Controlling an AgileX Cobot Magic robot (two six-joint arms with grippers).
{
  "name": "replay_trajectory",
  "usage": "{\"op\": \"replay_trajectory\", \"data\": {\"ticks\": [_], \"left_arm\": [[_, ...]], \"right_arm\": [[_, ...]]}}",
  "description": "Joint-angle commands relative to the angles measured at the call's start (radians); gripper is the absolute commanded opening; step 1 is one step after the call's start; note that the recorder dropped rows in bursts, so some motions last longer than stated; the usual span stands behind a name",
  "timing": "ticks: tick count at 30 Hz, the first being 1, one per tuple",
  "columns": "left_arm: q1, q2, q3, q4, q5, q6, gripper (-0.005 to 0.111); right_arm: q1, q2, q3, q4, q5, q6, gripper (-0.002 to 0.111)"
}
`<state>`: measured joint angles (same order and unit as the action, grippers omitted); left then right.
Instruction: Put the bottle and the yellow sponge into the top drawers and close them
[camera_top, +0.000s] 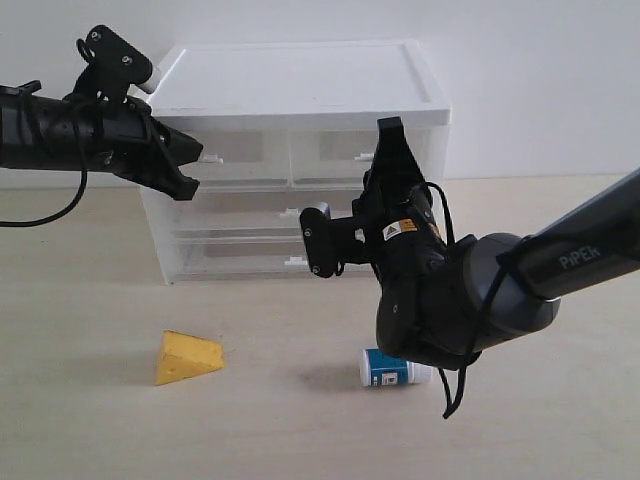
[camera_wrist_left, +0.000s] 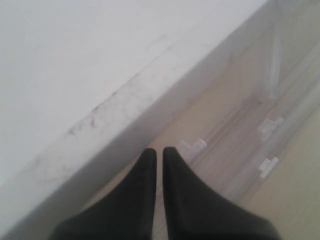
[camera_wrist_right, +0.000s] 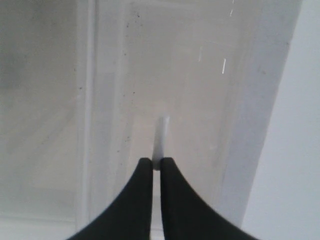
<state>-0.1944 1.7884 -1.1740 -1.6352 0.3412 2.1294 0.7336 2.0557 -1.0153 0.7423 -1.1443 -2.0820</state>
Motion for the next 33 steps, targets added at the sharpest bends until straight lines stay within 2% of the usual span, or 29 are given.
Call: {"op": "replay_trajectory", "data": {"ticks": [1, 22, 33], "left_arm": [[0.011, 0.002, -0.025, -0.043, -0.061, 0.003, 0.004], [0.011, 0.002, -0.025, -0.043, -0.061, 0.003, 0.004], [0.011, 0.002, -0.025, -0.043, -0.061, 0.003, 0.004]], "right_arm": [[-0.008, -0.01, -0.013, -0.02, -0.077, 0.006, 0.0], [-0.005, -0.01, 0.018, -0.01, -0.077, 0.006, 0.0], [0.044, -0.07, 0.018, 0.051, -0.077, -0.012, 0.0]]}}
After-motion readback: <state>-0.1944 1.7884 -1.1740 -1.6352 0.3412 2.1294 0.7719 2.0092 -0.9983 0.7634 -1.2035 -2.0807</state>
